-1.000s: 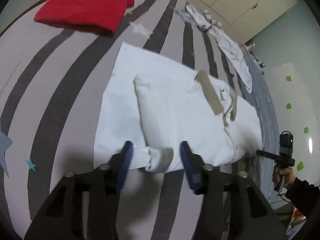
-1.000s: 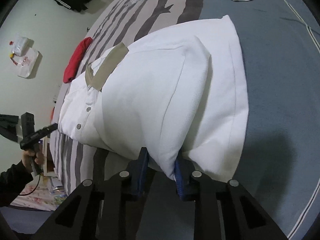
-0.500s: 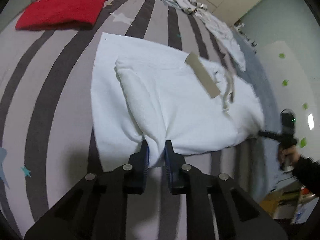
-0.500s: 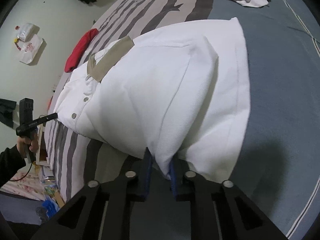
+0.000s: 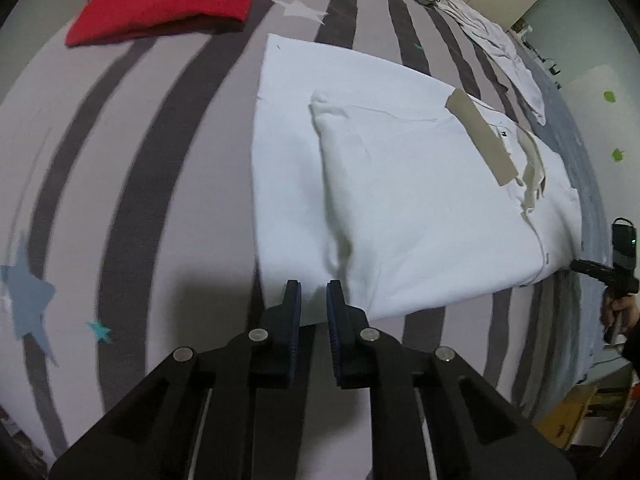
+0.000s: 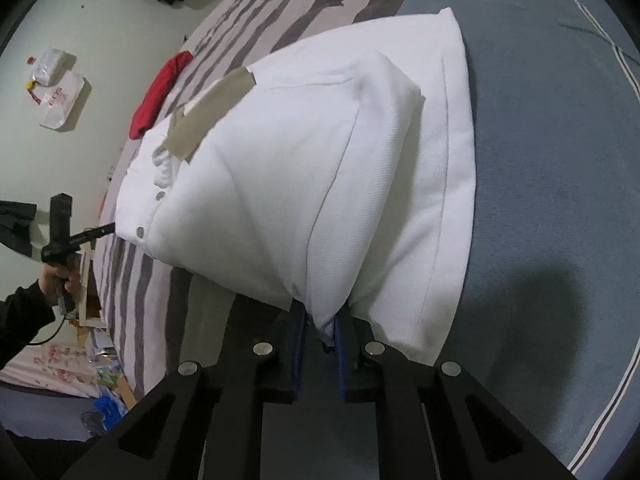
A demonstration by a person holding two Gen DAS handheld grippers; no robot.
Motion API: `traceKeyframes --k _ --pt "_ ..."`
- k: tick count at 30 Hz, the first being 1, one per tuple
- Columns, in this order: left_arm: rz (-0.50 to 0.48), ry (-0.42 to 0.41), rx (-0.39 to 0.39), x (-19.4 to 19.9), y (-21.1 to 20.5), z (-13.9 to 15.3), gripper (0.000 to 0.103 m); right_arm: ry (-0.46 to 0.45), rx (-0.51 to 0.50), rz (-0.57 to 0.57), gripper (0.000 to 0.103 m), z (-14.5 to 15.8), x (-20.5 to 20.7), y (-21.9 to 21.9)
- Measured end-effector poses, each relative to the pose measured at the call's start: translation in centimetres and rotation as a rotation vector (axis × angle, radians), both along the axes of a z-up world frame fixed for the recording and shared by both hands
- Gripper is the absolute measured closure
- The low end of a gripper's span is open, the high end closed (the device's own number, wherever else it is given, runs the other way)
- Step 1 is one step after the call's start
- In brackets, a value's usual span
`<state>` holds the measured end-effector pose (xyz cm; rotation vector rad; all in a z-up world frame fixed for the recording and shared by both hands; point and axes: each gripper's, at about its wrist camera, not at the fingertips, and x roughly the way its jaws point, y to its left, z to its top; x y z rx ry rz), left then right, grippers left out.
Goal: Fold clothes
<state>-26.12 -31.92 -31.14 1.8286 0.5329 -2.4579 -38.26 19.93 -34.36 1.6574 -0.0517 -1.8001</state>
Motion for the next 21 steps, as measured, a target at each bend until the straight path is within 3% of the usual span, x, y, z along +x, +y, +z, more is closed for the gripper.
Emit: traceKeyframes --k 7,10,14,17,19,21 --pt "0.011 0.052 -0.006 0.8 1.1 2.5 0.09 0.012 0.062 0.015 0.082 0.8 0.8 1.6" --pt "0.003 0.083 -0.007 0.3 2.3 3.1 0.083 0.031 0.065 0.006 0.081 1.9 1.3 2.1" --pt "-0.027 0.157 -0.016 -0.8 4.1 3.8 0.079 0.121 0.028 -0.106 0.079 4.6 0.6 1.8" --pt "-0.049 0.213 -0.022 -1.6 5.4 4.3 0.079 0.197 -0.026 -0.193 0.067 6.1 -0.1 0.5" --pt "-0.084 0.219 -0.041 -2.3 6.5 3.7 0.079 0.237 -0.045 -0.195 0.067 6.4 -0.1 -1.7" --pt "-0.1 0.179 -0.128 -2.2 7.3 1.3 0.079 0.267 -0.007 -0.191 0.067 5.2 0.5 -2.6"
